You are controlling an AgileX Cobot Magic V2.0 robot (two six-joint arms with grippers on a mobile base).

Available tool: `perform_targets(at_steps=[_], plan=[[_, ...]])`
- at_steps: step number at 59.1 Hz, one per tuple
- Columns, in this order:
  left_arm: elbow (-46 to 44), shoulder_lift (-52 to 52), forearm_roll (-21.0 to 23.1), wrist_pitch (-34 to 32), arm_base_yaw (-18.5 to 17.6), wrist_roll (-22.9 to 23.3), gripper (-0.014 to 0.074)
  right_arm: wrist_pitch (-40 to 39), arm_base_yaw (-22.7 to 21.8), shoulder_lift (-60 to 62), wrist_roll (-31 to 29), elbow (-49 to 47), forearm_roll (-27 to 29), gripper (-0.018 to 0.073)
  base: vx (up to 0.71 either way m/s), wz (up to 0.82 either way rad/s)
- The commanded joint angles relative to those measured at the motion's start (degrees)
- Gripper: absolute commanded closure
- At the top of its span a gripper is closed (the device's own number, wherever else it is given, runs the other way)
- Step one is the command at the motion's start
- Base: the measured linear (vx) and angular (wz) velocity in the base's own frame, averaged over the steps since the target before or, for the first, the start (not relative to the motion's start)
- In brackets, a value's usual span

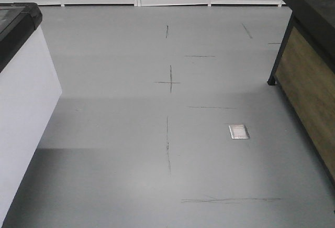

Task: Pick three apples into basket with both arms
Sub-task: 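Drive the base forward along the aisle toward the fruit tables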

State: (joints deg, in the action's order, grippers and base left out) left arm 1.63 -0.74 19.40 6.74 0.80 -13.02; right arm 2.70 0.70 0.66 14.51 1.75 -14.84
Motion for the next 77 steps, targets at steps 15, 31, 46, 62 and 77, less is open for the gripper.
perform_targets(at_steps=[15, 31, 46, 62, 77], plan=[[-1.44, -0.75, 0.35, -4.19, -0.31, 0.05, 0.0603, -4.35, -0.24, 0.66, -0.39, 0.6, -0.67, 0.0564, 0.0, 0.0], [-1.44, -0.75, 0.35, -4.19, -0.31, 0.05, 0.0603, -4.35, -0.24, 0.66, -0.39, 0.6, -0.67, 0.0564, 0.0, 0.0], [-1.44, -0.75, 0.35, -4.19, -0.31, 0.05, 0.0603, -4.35, -0.24, 0.66, -0.39, 0.6, -0.67, 0.0564, 0.0, 0.0], [-1.44, -0.75, 0.35, -4.19, -0.31, 0.05, 0.0603, -4.35, -0.24, 0.66, -0.39, 0.6, -0.67, 0.0564, 0.0, 0.0], [-1.44, -0.75, 0.35, -4.19, -0.31, 0.05, 0.0603, -4.35, -0.24, 0.66, -0.39, 0.6, -0.67, 0.0564, 0.0, 0.02]])
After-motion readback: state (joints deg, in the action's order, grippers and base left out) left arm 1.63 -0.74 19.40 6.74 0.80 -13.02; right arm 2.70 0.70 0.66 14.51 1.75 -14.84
